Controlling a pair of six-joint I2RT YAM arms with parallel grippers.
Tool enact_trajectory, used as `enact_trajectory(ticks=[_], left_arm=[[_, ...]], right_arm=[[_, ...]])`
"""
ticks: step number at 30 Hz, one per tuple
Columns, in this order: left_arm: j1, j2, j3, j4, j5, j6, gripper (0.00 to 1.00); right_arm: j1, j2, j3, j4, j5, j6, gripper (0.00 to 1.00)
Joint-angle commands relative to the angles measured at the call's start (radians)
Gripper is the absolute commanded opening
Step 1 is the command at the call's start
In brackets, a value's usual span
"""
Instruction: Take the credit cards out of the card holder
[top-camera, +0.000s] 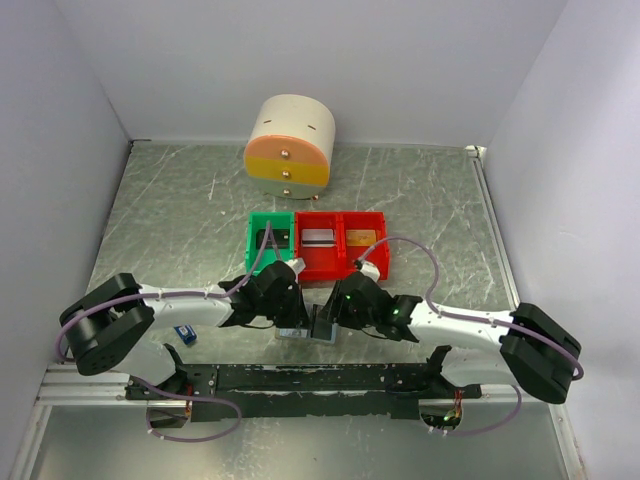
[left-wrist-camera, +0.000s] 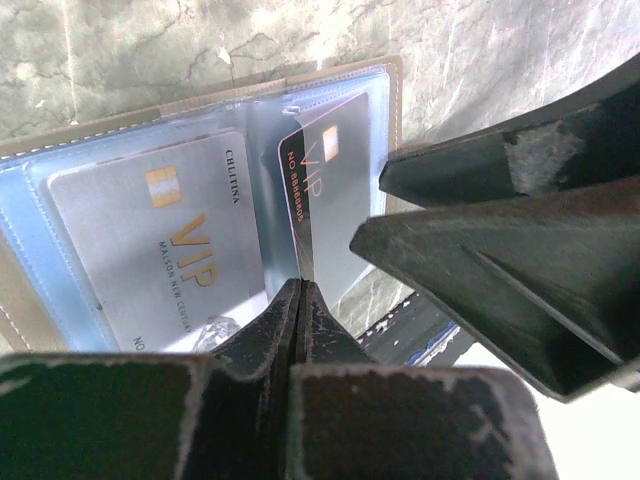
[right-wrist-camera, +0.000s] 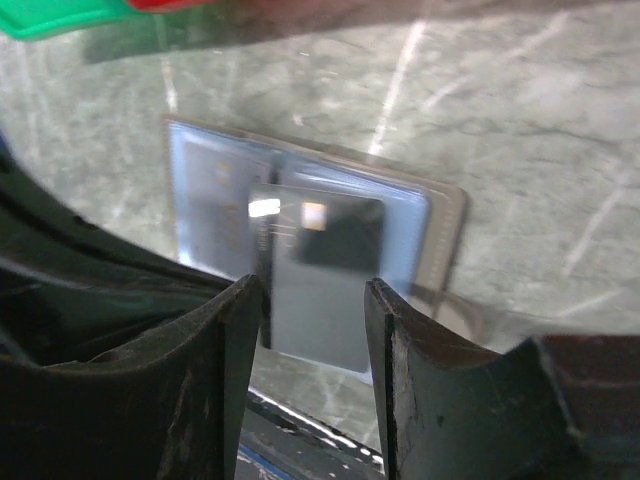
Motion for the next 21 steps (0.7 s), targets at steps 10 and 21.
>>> enact_trajectory(ticks=[10,21], left_arm=[[-0.005,-0.009,-0.024,0.147,0.052,-0.047,0.19],[-0.005,-0.009,-0.068,0.231,0.057,-0.110,0.22]], right_arm=[[-0.001,0.023,-0.118,0.076,0.012,0.138,0.47],[-0.001,0.004,-0.144,0.086,0.011,0.142,0.47]])
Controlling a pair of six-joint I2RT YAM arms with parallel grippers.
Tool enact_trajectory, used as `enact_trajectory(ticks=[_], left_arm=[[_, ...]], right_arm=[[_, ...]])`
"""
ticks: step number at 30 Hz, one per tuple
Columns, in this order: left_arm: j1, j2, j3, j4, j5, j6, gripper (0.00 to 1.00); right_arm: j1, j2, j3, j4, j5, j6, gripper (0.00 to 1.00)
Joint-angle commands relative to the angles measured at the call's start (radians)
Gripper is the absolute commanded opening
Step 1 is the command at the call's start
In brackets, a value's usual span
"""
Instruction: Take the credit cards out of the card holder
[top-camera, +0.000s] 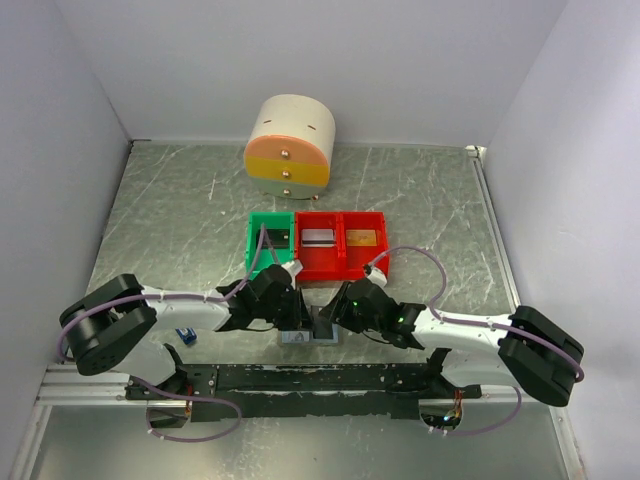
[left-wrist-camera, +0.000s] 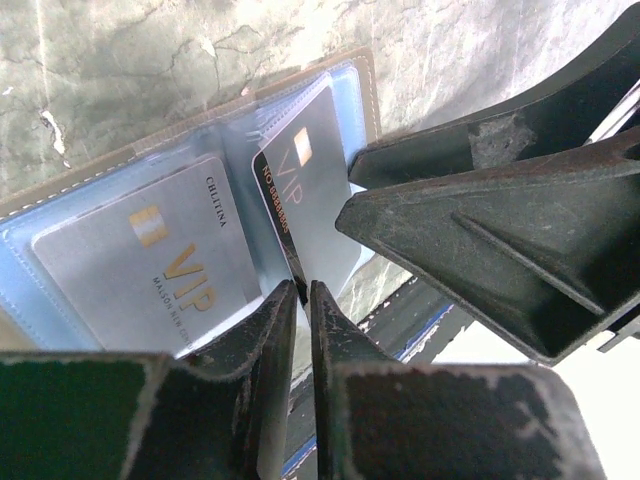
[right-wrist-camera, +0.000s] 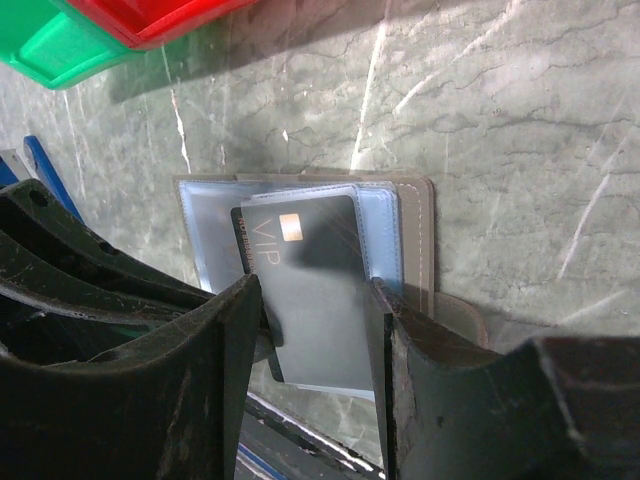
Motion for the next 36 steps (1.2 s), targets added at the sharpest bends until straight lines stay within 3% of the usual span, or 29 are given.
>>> enact_trajectory(ticks=[1,8,17,36], left_arm=[[-0.005,-0.008,-0.017,0.129,0.032,-0.048,0.22],[-0.004,0.001,-0.046,0.168,0.025,-0.101,0.14],[-0.004,-0.068,-0.059,0.019,-0.034,-0.084,0.07],[-0.004,-0.120,-0.033,-0.119,-0.081,-0.048,0.07]], right_arm=[[0.002,0.016,-0.033,-0.056,-0.012,0.006,0.47],[0.002,0.015,-0.035,-0.057,-0.008,0.009,0.47],[0.002,0.008,-0.033,-0.081,0.006,0.002,0.47],[0.002,0.000,0.014,-0.095,-0.006,-0.051,0.47]])
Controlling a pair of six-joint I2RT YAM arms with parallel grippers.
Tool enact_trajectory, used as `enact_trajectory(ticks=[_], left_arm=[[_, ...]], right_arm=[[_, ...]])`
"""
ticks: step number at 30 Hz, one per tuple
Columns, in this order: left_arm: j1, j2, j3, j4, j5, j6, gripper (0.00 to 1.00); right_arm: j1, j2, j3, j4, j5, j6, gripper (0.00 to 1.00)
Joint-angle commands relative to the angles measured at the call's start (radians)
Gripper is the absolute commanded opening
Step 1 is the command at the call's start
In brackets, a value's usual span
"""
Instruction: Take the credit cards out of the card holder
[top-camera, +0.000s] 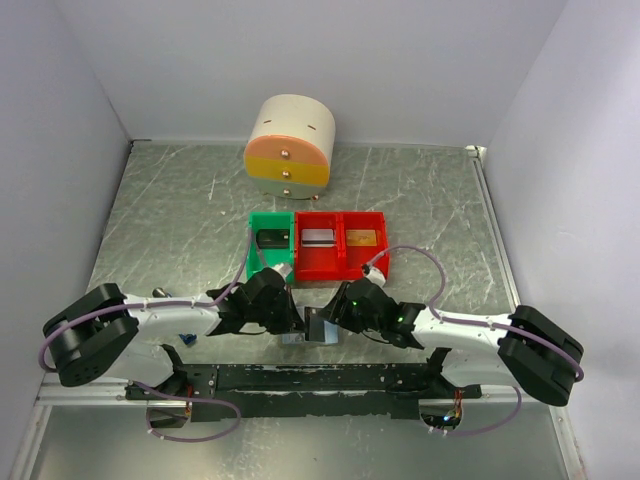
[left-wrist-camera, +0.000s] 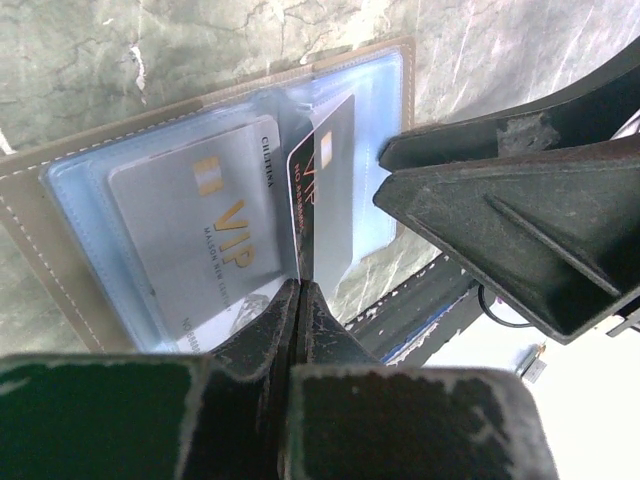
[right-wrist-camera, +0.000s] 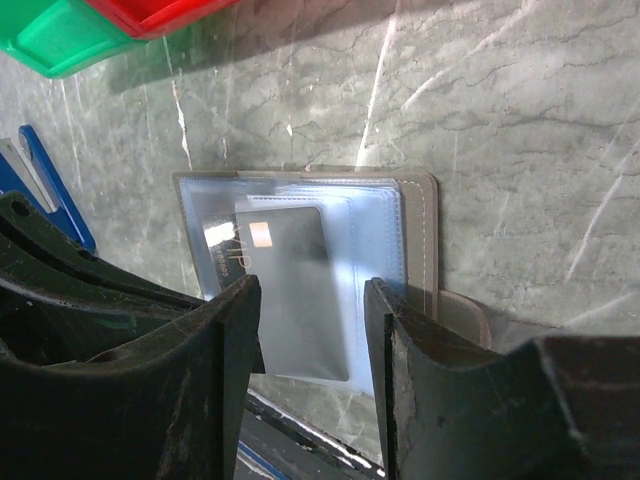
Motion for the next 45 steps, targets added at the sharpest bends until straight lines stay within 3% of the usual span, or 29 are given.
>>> enact_trajectory(ticks=[1,11,16,22,26,32,39,45], left_arm=[[-0.004,-0.031,0.015,-0.055,-0.038,0.024,0.07],[-0.004,-0.044,0.031,-0.076,-0.052,0.035,0.08],[-0.004,-0.050,0.045,-0.077,-0.050,0.063,0.09],[-0.004,-0.025,0.106,-0.171,-0.060,0.126,0.09],[-0.004,-0.034,0.076,-0.117,-0.036,0.115,0.11],[-0.004,-0.004,0.041,0.002,0.017,0.083,0.17],[-0.003,0.035,0.025,0.089,0.049,0.054,0.24],[-0.003,0.050,0.013,0.130,0.059,0.038,0.23]], right_arm=[[0.001,-0.008,0.018,-0.104,0.001,-0.045,0.47],[0.002,-0.062,0.108,-0.061,-0.061,-0.153,0.48],[0.002,0.014,0.117,0.018,-0.135,-0.145,0.48],[0.002,0.103,0.142,-0.091,-0.071,-0.107,0.48],[0.001,0.105,0.134,-0.166,-0.027,-0.112,0.50],[0.000,0.120,0.072,-0.045,-0.101,-0.101,0.50],[-0.002,0.096,0.050,-0.046,-0.069,-0.076,0.49],[-0.001,0.071,0.023,-0.014,-0.075,-0.058,0.48]])
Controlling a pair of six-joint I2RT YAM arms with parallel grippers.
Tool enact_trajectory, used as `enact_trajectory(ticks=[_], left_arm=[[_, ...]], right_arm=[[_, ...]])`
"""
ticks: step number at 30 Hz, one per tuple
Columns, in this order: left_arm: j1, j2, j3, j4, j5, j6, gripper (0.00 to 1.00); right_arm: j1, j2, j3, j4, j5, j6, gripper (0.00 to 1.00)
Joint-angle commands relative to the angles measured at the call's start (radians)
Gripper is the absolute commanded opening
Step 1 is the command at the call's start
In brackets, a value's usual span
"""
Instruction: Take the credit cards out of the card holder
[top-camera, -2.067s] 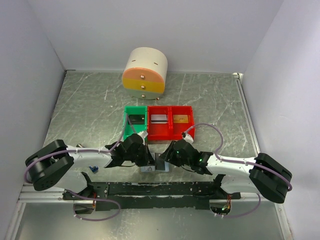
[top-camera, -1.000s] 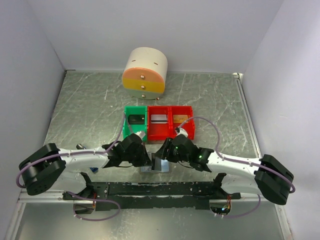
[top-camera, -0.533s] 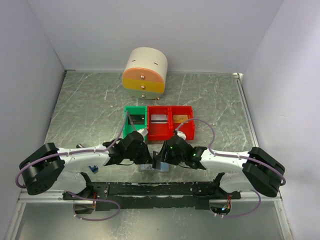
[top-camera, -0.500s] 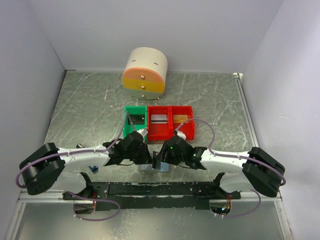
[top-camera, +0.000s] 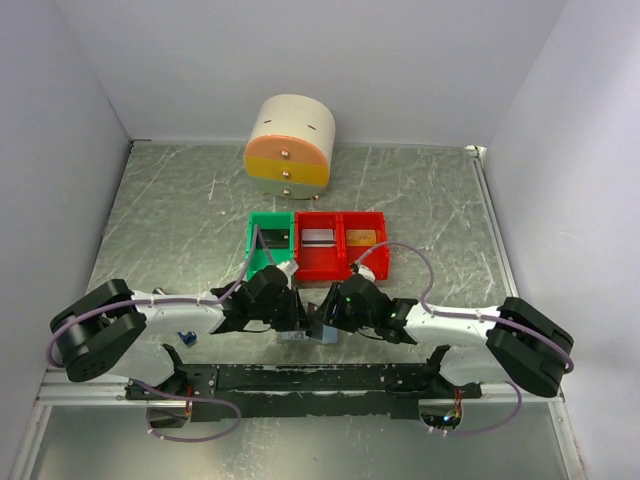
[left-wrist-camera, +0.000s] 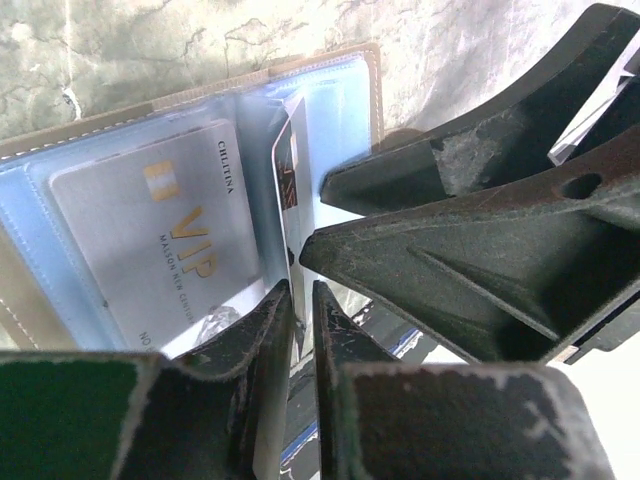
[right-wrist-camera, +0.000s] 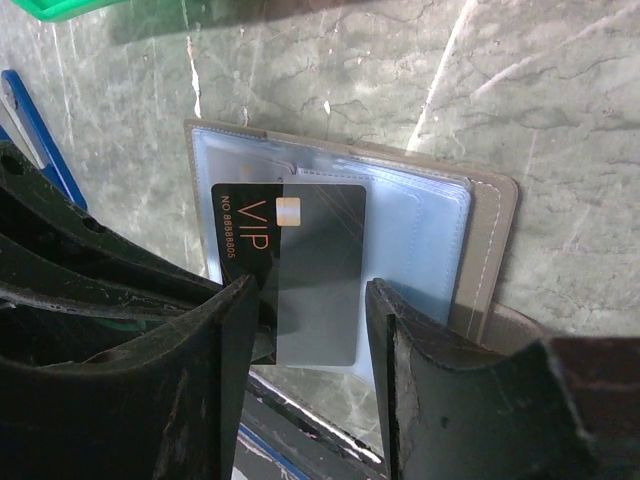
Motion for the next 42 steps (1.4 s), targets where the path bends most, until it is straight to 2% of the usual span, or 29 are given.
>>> enact_trajectory(ticks=[1,4,6,11,20,25,33,37,42], left_arm=[[-0.004,0.020,-0.003,0.071,0.034,-0.015,0.22],[-0.005,0.020,0.023,-0.009,0.000,-0.006,0.11],[-0.004,0.001,0.039,-0.081,-0.043,0.000,0.07],[-0.004,-0.103,0.059,-0.222,-0.135,0.021,0.07],[-0.005,-0.202,0.111,-0.398,-0.221,0.038,0.07],[-0.005,-0.295,0.114,-0.508,-0.331,-0.007,0.07],[-0.004,-0.530,0.064,-0.596,-0.462,-0.058,0.07],[-0.002,-0.574,0.055,-0.606,-0.459,-0.050,0.07],[-0.003,-0.574,0.047,-0.542,-0.398,0.001,0.07]], right_arm=[[-0.001,-0.012,-0.037,-0.024,0.013,0.016,0.48],[-0.002,-0.027,-0.028,-0.055,0.033,0.016,0.48],[-0.003,-0.046,-0.019,-0.091,0.058,0.009,0.48],[-0.011,-0.109,0.012,-0.206,0.115,-0.017,0.49],[-0.012,-0.180,0.058,-0.173,0.066,-0.085,0.50],[-0.012,-0.131,0.095,-0.072,-0.018,-0.125,0.49],[-0.011,0.072,0.144,0.094,-0.150,-0.129,0.49],[-0.012,0.140,0.155,0.034,-0.124,-0.115,0.49],[-0.014,0.133,0.147,-0.093,-0.041,-0.129,0.51]])
